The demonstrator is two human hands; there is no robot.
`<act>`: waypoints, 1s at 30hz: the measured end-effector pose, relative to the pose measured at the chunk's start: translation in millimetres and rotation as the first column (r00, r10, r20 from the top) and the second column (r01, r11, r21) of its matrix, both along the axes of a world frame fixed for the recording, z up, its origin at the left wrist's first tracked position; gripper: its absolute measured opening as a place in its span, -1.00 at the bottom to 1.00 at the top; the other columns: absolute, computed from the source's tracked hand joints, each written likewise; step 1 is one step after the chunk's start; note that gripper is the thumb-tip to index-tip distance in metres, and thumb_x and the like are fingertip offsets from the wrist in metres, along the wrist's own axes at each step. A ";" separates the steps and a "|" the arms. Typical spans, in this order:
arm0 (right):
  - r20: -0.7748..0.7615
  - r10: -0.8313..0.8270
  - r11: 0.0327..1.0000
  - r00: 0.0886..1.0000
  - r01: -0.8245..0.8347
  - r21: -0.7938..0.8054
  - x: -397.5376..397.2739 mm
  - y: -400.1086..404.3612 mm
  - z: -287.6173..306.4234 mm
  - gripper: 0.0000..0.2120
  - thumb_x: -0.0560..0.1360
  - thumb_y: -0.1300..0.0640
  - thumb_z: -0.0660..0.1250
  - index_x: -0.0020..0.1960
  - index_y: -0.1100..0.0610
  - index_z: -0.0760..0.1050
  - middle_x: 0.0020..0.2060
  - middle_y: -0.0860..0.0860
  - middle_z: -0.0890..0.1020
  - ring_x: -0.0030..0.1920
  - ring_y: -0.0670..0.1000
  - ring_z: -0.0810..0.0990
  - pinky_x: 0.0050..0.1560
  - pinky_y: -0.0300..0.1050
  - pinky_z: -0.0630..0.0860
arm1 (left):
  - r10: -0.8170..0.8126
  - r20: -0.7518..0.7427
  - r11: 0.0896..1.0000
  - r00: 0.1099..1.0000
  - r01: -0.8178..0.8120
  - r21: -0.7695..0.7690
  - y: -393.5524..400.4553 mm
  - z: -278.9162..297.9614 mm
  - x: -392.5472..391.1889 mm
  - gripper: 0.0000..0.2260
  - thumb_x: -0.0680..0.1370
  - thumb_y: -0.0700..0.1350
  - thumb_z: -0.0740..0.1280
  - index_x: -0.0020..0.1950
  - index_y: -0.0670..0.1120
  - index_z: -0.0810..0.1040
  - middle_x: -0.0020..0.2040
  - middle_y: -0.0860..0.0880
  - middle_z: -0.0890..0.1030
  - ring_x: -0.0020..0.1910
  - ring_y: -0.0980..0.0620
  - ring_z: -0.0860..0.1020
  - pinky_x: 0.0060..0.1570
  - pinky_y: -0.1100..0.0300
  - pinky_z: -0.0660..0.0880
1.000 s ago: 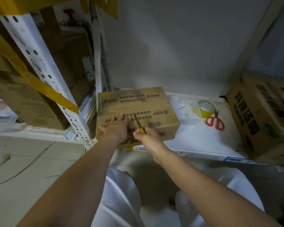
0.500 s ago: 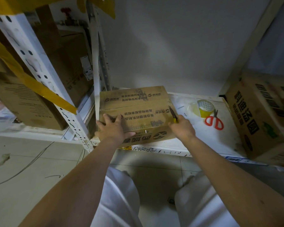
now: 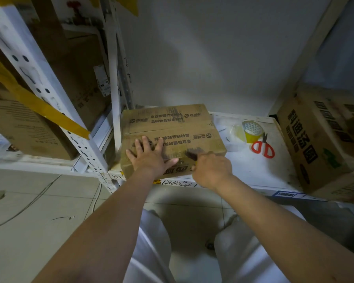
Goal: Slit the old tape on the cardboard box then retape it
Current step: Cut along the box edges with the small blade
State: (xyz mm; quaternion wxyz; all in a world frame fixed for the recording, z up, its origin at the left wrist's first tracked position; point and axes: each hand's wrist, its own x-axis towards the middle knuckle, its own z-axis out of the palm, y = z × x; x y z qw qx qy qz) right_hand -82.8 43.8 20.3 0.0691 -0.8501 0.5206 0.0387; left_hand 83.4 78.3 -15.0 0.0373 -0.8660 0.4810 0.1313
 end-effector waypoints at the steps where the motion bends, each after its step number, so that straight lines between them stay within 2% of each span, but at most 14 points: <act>1: -0.046 0.028 1.000 0.999 -0.028 0.003 3.5 3.5 0.2 -0.65 0.54 0.04 0.18 0.26 0.17 0.42 0.12 0.13 0.55 0.11 0.15 0.56 -0.13 -0.11 0.37 | 0.001 -0.003 1.000 1.000 -0.001 0.000 0.1 -0.9 0.4 -0.16 0.39 0.52 0.00 0.53 0.20 -0.25 0.56 -0.15 -0.25 0.52 -0.25 -0.25 0.41 -0.36 -0.16; 3: -0.098 0.045 0.999 0.994 -0.045 -0.002 8.6 7.9 1.6 -0.66 0.55 0.05 0.18 0.25 0.19 0.43 0.12 0.13 0.56 0.10 0.14 0.57 -0.12 -0.10 0.42 | 0.001 -0.007 1.000 1.000 -0.001 -0.003 0.3 -1.6 0.6 -0.17 0.40 0.51 0.00 0.53 0.21 -0.25 0.56 -0.15 -0.26 0.52 -0.25 -0.25 0.41 -0.36 -0.17; 6: -0.139 0.036 0.999 0.990 -0.035 0.011 15.1 8.7 5.7 -0.64 0.55 0.05 0.17 0.28 0.19 0.39 0.15 0.14 0.55 0.13 0.16 0.55 0.00 -0.03 0.53 | 0.003 -0.016 1.000 1.000 -0.003 -0.001 0.3 -0.9 0.5 -0.19 0.41 0.50 0.02 0.53 0.21 -0.24 0.56 -0.14 -0.26 0.52 -0.24 -0.26 0.41 -0.36 -0.18; 9: -0.186 0.020 0.999 0.982 -0.011 0.052 20.3 8.1 10.2 -0.63 0.53 0.06 0.19 0.28 0.18 0.40 0.15 0.13 0.56 0.14 0.17 0.55 0.09 0.05 0.54 | 0.003 -0.022 1.000 1.000 -0.003 -0.007 1.5 -1.4 0.5 -0.19 0.43 0.48 0.04 0.53 0.21 -0.23 0.56 -0.14 -0.26 0.52 -0.24 -0.27 0.41 -0.35 -0.20; 12: -0.239 -0.003 0.994 0.971 0.029 0.104 25.7 7.4 14.4 -0.63 0.49 0.12 0.22 0.27 0.18 0.44 0.12 0.11 0.57 0.11 0.15 0.55 0.09 0.04 0.54 | 0.003 -0.029 1.000 1.000 -0.004 -0.017 1.5 -1.8 0.8 -0.19 0.43 0.48 0.05 0.54 0.21 -0.22 0.56 -0.14 -0.27 0.52 -0.24 -0.27 0.41 -0.35 -0.20; 15: -0.278 -0.010 0.984 0.961 0.059 0.166 31.4 5.9 20.4 -0.67 0.48 0.18 0.23 0.24 0.17 0.46 0.08 0.08 0.57 0.08 0.12 0.54 0.02 -0.04 0.52 | 0.010 -0.037 1.000 0.999 -0.010 -0.012 0.4 -1.3 0.2 -0.19 0.43 0.47 0.06 0.53 0.21 -0.22 0.56 -0.14 -0.27 0.52 -0.24 -0.27 0.41 -0.35 -0.22; 18: -0.299 0.007 0.978 0.954 0.056 0.200 35.5 1.0 20.9 -0.71 0.47 0.18 0.21 0.17 0.16 0.49 -0.09 0.06 0.52 -0.07 0.10 0.51 -0.10 -0.08 0.50 | 0.018 -0.043 1.000 0.999 -0.018 0.005 -0.5 -1.0 -0.2 -0.19 0.42 0.48 0.06 0.53 0.22 -0.23 0.56 -0.14 -0.28 0.52 -0.24 -0.28 0.41 -0.35 -0.23; 23: -0.343 0.045 0.972 0.938 0.038 0.231 42.4 -5.4 22.0 -0.79 0.45 0.18 0.21 0.07 0.15 0.48 -0.16 0.04 0.49 -0.10 0.09 0.50 -0.18 -0.07 0.48 | 0.017 -0.044 0.999 0.999 -0.015 0.028 -1.3 0.4 -1.0 -0.19 0.42 0.48 0.05 0.53 0.22 -0.25 0.56 -0.13 -0.28 0.52 -0.24 -0.28 0.40 -0.36 -0.23; 25: -0.324 0.021 0.975 0.946 0.052 0.215 44.9 -3.5 18.7 -0.81 0.45 0.18 0.24 0.06 0.14 0.47 -0.10 0.05 0.49 -0.06 0.10 0.51 -0.17 -0.07 0.48 | 0.018 -0.046 0.999 0.999 -0.016 0.037 -0.9 1.0 -1.3 -0.19 0.42 0.48 0.04 0.53 0.21 -0.25 0.56 -0.13 -0.27 0.52 -0.24 -0.28 0.40 -0.36 -0.23; 27: -0.278 -0.028 0.980 0.960 0.081 0.182 43.9 0.7 12.6 -0.73 0.46 0.17 0.24 0.15 0.17 0.48 -0.01 0.07 0.53 0.01 0.11 0.53 -0.17 -0.07 0.47 | 0.016 -0.044 0.999 0.999 -0.014 0.032 -0.3 0.8 -1.3 -0.19 0.43 0.47 0.04 0.53 0.21 -0.25 0.56 -0.14 -0.27 0.52 -0.25 -0.28 0.41 -0.36 -0.22; 30: -0.141 -0.084 0.982 0.986 0.106 0.154 33.0 6.4 -0.6 -0.72 0.51 0.15 0.20 0.18 0.17 0.50 0.06 0.11 0.59 0.07 0.14 0.56 -0.12 -0.09 0.45 | 0.001 -0.025 1.000 1.000 -0.001 0.014 0.7 0.3 -0.6 -0.20 0.43 0.48 0.02 0.53 0.20 -0.23 0.56 -0.14 -0.26 0.52 -0.25 -0.27 0.41 -0.36 -0.20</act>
